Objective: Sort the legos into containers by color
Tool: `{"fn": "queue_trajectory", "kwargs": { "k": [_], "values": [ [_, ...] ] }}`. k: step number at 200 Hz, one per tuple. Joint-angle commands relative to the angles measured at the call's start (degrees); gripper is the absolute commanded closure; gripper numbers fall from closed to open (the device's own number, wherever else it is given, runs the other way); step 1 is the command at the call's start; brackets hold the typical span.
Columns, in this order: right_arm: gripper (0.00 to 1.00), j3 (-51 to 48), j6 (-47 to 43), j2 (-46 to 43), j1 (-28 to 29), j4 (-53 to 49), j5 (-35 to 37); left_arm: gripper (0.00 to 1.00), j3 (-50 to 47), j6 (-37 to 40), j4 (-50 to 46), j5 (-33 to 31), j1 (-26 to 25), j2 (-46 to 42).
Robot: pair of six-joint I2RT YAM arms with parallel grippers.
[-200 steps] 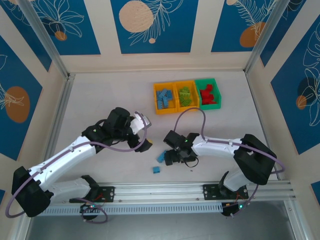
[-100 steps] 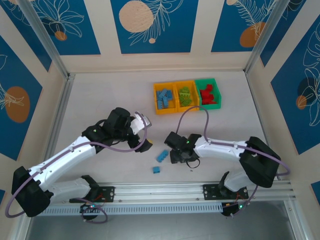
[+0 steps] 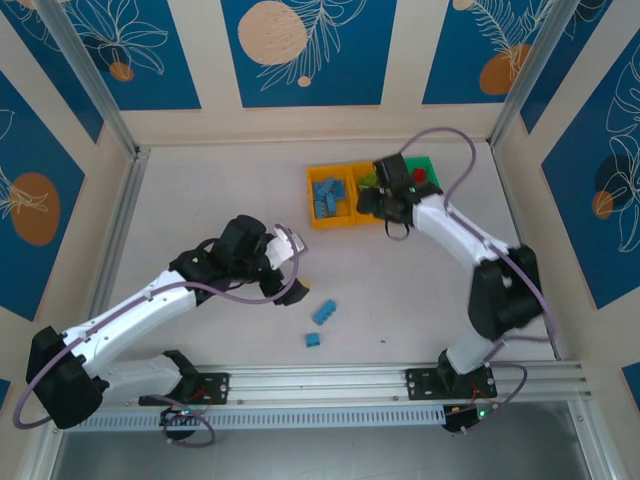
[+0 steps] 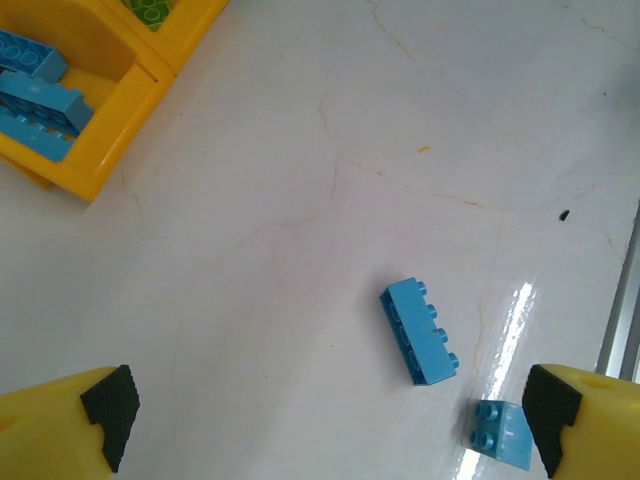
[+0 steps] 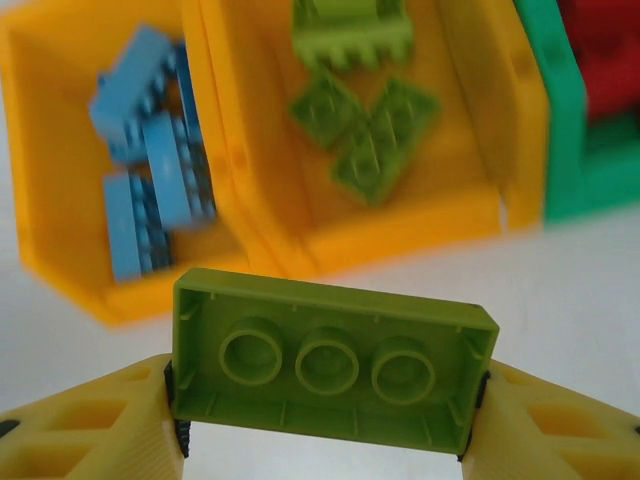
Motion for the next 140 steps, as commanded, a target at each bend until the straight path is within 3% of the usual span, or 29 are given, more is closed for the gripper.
{"fn": "queue_trajectory", "kwargs": {
  "k": [1, 26, 47, 100, 140],
  "values": [
    [0.41, 9.5, -3.9, 10.1, -2.1, -0.6, -3.1, 0.00, 0.0, -2.6, 2.7, -0.6, -1.8, -0.2],
    [0.24, 21.0, -2.7, 17.3, -3.1, -6.5, -3.2, 0.00, -0.4, -7.0, 3.5, -4.2, -3.6, 0.2],
    [0.19, 23.6, -1.6, 15.9, -3.2, -9.4, -3.2, 0.00, -0.3, -12.1, 4.6, -5.5, -5.4, 1.4],
    [0.15, 6.8, 1.4, -3.8, -4.3, -8.0, -6.1, 0.02, 6.6, -26.4, -3.0, -11.6, -12.5, 13.2],
    [0.14, -9.0, 5.4, -19.3, -4.3, -9.0, -5.9, 0.02, 10.1, -30.9, -7.8, -15.3, -15.7, 23.9]
  ]
}}
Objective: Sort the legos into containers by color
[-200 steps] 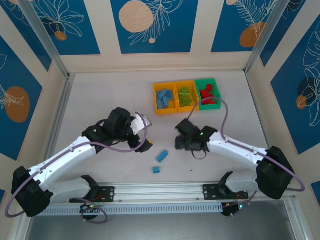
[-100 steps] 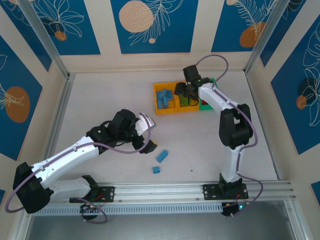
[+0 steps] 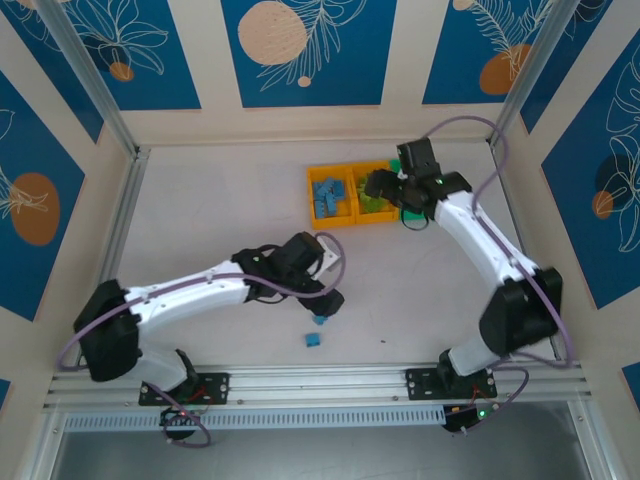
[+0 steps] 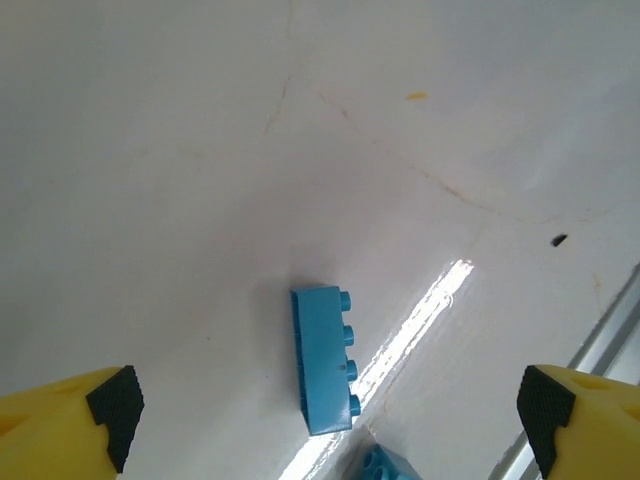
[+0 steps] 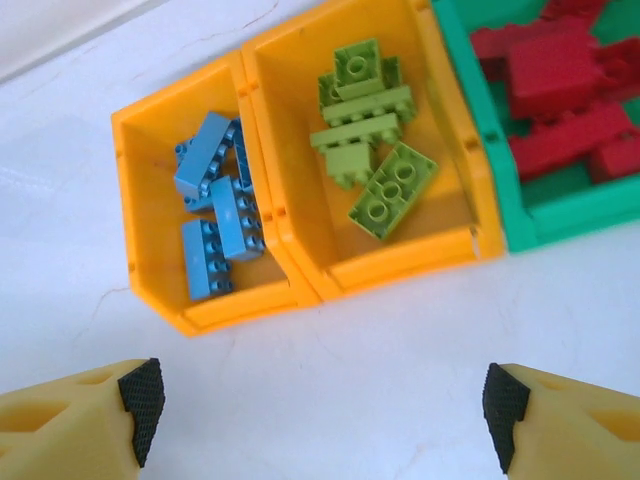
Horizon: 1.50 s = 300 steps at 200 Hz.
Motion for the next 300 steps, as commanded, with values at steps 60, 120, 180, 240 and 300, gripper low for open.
{"fn": "queue_trajectory", "kwargs": {
  "k": [60, 120, 180, 240, 300],
  "values": [
    [0.14, -15.8, 3.8, -14.9, -0.6, -6.9, 0.0, 0.20, 5.7, -3.4, -3.2, 3.0, -1.3, 17.3],
    [0.14, -13.5, 2.7, -14.0, -0.6, -8.3, -1.4, 0.66, 8.4, -2.8, -3.0, 3.4, -0.9, 18.8],
    [0.14, -13.4, 4.9, -17.5, 1.2, -9.3, -4.9, 0.72, 21.2, 2.3, -4.0, 0.6, 8.3, 16.1],
    [0.14, -13.8, 6.3, -19.7, 3.3, -9.9, -3.6, 0.72, 48.0, 6.9, -3.2, -3.5, 18.2, 32.5],
    [0.14, -13.3, 6.8, -20.9, 5.0, -11.8, -3.0, 0.65, 74.9, 5.5, -8.7, -4.9, 22.2, 50.2]
  ]
}}
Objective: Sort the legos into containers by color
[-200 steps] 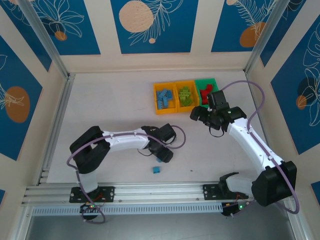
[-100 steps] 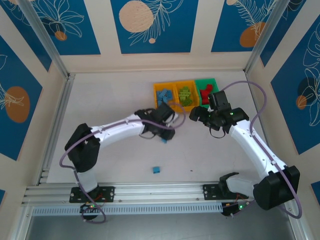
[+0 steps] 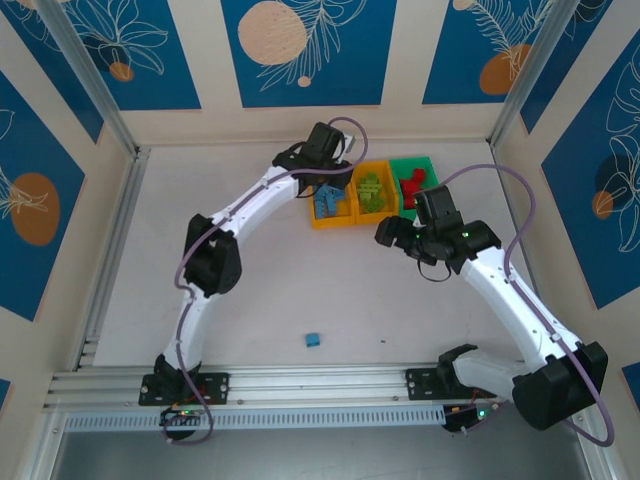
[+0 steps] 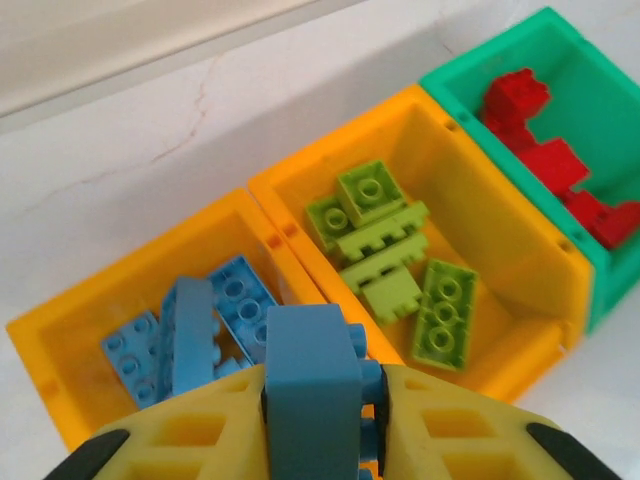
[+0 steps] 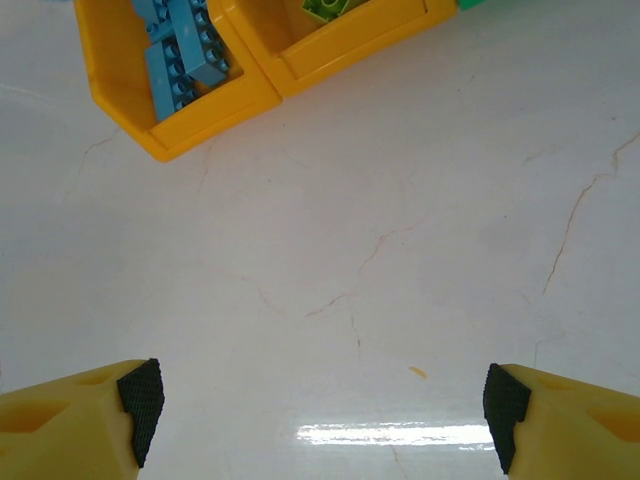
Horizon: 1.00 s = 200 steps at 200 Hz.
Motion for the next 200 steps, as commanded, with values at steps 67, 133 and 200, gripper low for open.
{"fn": "queue_trajectory", "kwargs": {
  "k": [67, 133, 200],
  "values": [
    [0.14, 0.7, 0.6, -3.1, 7.0, -4.0, 1.2, 0.51, -7.4, 0.3, 1.0, 2.7, 1.0, -13.1],
    [0.13, -2.2, -1.2, 5.2, 31.1, -0.9, 4.5, 0.50, -52.9, 8.4, 11.8, 2.1, 0.8, -55.7],
    [0.11, -2.6, -6.1, 20.4, 45.9, 4.7, 2.6, 0.37, -71.3, 25.1, -5.1, 4.8, 0.8, -84.5]
  ]
}}
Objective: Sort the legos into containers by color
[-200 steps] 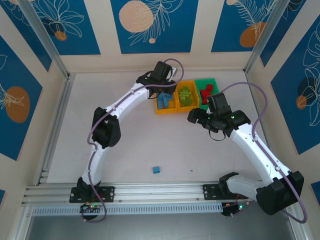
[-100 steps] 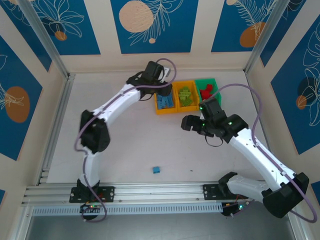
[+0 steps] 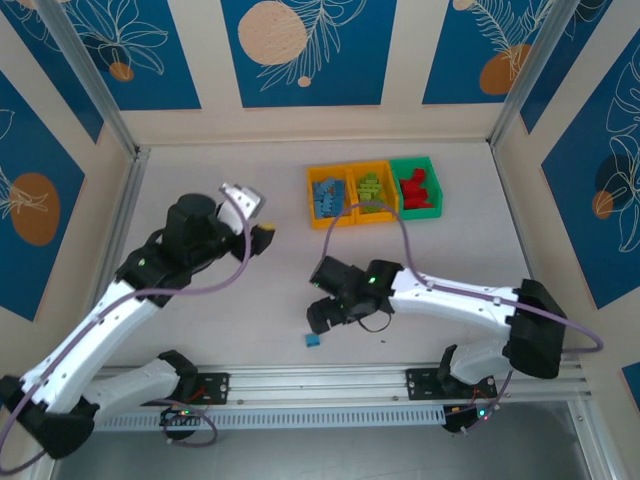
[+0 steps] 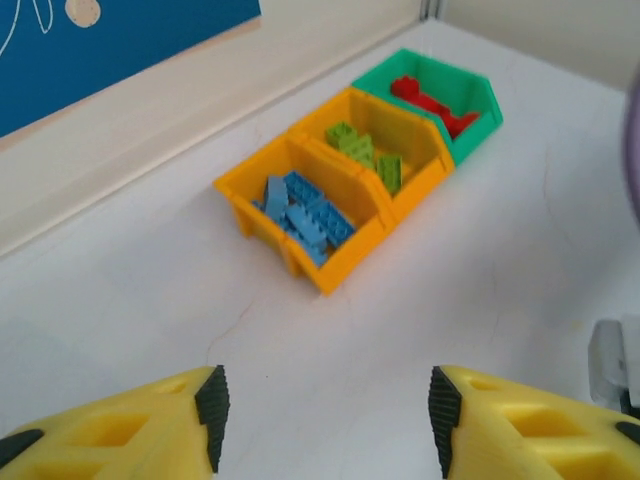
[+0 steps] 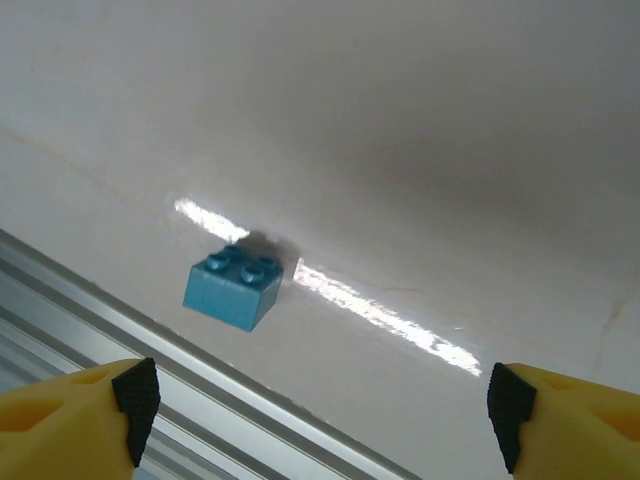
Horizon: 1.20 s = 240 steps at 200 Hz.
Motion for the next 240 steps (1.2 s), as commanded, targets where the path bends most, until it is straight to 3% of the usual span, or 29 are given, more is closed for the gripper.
{"fn": "queue_trajectory", "kwargs": {
  "k": [1, 31, 51, 82, 107, 124, 167, 216, 240],
  "values": [
    [0.11, 0.5, -4.4, 4.3, 3.1, 3.0, -1.1, 0.36, -4.3, 8.7, -8.4, 3.1, 0.0, -5.7],
    [0.09, 3.5, -5.4, 13.1, 4.4, 4.7, -4.5, 0.15, -7.0, 12.3, -13.8, 3.1, 0.0, -12.0],
    [0.09, 6.6, -6.1, 17.2, 4.6, 2.9, -5.6, 0.10, -7.2, 13.5, -14.8, -0.7, 0.0, -14.5],
    [0.15, 9.8, -6.7, 21.4, 4.7, 0.2, -6.1, 0.09, -8.6, 13.7, -12.6, -1.7, 0.0, -15.1],
    [0.32, 11.1, -5.1, 23.3, 4.4, -2.3, -4.9, 0.08, -9.4, 13.1, -10.6, -0.7, 0.0, -14.0],
    [0.38, 11.1, -3.3, 23.5, 3.9, -3.5, -4.1, 0.07, -9.5, 12.5, -9.9, 0.1, 0.0, -13.5],
    [0.44, 11.2, -0.8, 24.1, 3.4, -5.6, -3.2, 0.06, -9.3, 13.4, -10.2, 0.0, 0.0, -13.5],
    [0.64, 8.6, 0.0, 22.9, 1.3, -3.5, -4.7, 0.04, -10.7, 14.2, -10.6, 0.4, 0.0, -15.0],
    [0.67, 6.5, 1.8, 20.5, 0.0, -2.6, -3.6, 0.03, -11.5, 15.1, -10.3, 3.1, 0.0, -16.6]
  ]
}}
